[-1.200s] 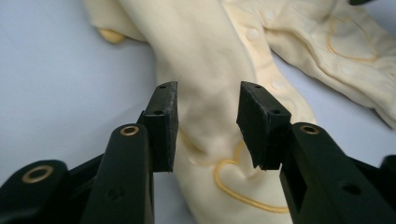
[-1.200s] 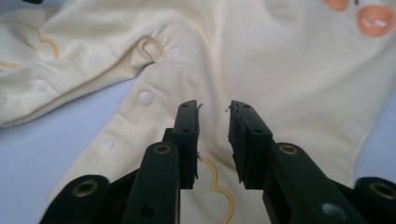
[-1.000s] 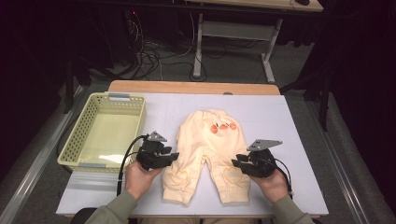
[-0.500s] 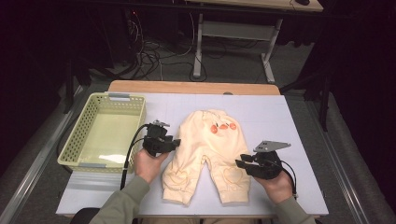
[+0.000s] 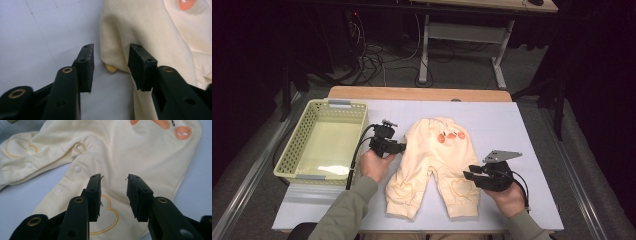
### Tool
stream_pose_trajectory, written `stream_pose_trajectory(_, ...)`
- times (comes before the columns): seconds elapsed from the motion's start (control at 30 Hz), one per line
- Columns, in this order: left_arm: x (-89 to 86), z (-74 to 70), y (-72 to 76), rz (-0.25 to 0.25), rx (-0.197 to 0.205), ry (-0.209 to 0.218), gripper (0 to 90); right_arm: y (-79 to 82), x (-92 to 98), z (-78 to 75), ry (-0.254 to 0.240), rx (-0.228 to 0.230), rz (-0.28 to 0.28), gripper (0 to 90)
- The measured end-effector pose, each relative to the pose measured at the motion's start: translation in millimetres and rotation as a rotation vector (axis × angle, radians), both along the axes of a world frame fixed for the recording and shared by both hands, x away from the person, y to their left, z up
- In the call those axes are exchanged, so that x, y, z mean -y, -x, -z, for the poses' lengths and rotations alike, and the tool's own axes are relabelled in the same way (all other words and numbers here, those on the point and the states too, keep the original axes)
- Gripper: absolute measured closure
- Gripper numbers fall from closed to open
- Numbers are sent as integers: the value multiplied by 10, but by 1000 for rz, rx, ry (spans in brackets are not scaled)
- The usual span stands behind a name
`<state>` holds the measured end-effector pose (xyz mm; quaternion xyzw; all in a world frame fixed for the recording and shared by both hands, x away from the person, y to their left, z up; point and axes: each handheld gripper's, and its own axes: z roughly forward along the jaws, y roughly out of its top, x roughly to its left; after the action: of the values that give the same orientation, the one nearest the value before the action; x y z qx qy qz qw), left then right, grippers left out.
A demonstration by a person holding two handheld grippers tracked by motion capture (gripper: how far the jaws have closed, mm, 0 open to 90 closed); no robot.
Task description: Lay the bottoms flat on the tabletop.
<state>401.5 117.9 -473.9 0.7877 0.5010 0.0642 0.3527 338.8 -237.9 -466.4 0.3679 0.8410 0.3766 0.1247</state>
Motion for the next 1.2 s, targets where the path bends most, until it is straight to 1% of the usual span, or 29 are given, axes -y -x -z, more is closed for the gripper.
stream_pose_trajectory(0.07,8,-9,-47,-5,-10,-15,487,-12,-7,8,1,3,-6,642)
stream_pose_trajectory(0.1,12,-10,-71,-7,-17,-13,479,-12,-14,9,4,-1,-5,641)
stream_pose_trajectory(0.2,30,19,-178,-11,-51,-34,475,-15,-22,10,4,-3,-11,637)
stream_pose_trajectory(0.3,48,37,-261,-23,-69,-38,476,-17,-14,11,2,-4,-11,634)
stream_pose_trajectory(0.33,55,43,-287,-22,-74,-38,492,-21,-9,13,0,-3,-14,634)
stream_pose_trajectory(0.37,63,48,-315,-23,-86,-39,537,-25,-5,14,0,-3,-14,633)
stream_pose_trajectory(0.4,77,56,-343,-27,-91,-33,595,-29,-3,17,-2,-4,-14,633)
stream_pose_trajectory(0.43,88,58,-366,-28,-94,-36,634,-32,-3,19,0,-7,-14,632)
stream_pose_trajectory(0.47,102,62,-391,-33,-98,-30,693,-31,-6,20,0,-9,-15,632)
stream_pose_trajectory(0.53,127,68,-438,-38,-109,-9,757,-27,-12,22,-2,-8,-18,631)
stream_pose_trajectory(0.6,142,69,-462,-38,-113,-11,776,-26,-14,23,-2,-10,-20,630)
stream_pose_trajectory(0.77,242,127,-576,-34,-134,-36,784,-29,-11,30,-4,-14,-17,624)
stream_pose_trajectory(0.83,247,170,-613,-28,-163,-35,784,-31,-8,34,-5,-16,-18,620)
stream_pose_trajectory(0.87,241,204,-633,-21,-193,-16,784,-33,-7,36,-3,-16,-19,616)
stream_pose_trajectory(0.9,231,212,-641,-10,-207,-2,784,-36,-6,39,-3,-15,-21,608)
stream_pose_trajectory(0.93,227,199,-642,-8,-213,5,784,-37,-7,41,-3,-15,-22,604)
stream_pose_trajectory(0.97,221,178,-640,3,-214,0,783,-38,-8,43,-2,-16,-24,602)
stream_pose_trajectory(1.0,221,178,-640,3,-214,0,783,-38,-9,45,0,-17,-26,601)
stream_pose_trajectory(1.1,206,86,-629,28,-218,-11,782,-38,-14,49,1,-20,-26,599)
stream_pose_trajectory(1.2,185,-24,-615,38,-201,-22,781,-37,-24,52,5,-19,-25,597)
